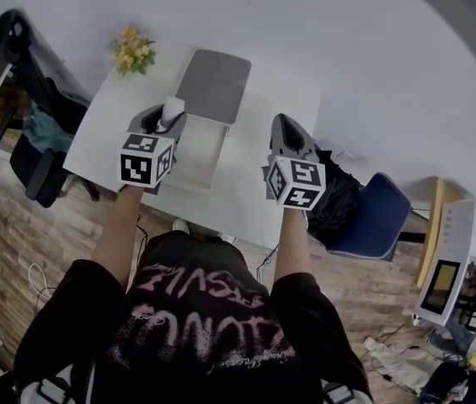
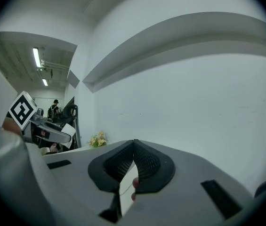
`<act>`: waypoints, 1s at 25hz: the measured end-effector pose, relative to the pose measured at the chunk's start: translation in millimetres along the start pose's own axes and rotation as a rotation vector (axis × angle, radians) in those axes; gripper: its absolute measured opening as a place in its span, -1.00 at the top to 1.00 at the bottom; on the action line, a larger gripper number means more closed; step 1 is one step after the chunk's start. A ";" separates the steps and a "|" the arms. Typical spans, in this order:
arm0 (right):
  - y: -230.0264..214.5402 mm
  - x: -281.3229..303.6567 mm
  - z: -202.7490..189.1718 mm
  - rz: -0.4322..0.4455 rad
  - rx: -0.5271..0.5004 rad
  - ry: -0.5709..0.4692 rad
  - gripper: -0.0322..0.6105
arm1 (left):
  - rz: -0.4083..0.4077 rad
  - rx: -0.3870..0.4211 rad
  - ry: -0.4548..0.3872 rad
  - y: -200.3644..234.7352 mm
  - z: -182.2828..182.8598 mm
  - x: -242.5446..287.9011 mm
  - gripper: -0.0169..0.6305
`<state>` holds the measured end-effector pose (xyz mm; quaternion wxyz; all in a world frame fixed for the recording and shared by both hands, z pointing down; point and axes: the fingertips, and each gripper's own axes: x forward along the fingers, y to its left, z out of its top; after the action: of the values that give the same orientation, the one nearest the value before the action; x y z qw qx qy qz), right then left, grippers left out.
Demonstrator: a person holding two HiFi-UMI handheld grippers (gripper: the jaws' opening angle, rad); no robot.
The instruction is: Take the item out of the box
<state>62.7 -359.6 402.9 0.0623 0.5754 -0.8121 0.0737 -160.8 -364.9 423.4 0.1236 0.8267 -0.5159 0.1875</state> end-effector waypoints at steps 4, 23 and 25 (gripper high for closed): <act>2.7 -6.9 2.8 -0.002 -0.012 -0.006 0.87 | 0.004 0.004 -0.047 1.1 13.1 -11.5 0.39; 4.6 -21.4 25.6 -0.025 -0.043 -0.062 0.87 | 0.035 0.053 -0.219 2.7 67.6 -51.5 0.39; 2.5 -21.6 29.6 -0.030 -0.045 -0.069 0.87 | 0.035 0.059 -0.236 2.8 74.3 -53.8 0.39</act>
<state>67.0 -344.5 369.7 0.0482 0.5881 -0.8066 0.0348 -171.1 -352.3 333.2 0.0344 0.8371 -0.5356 0.1058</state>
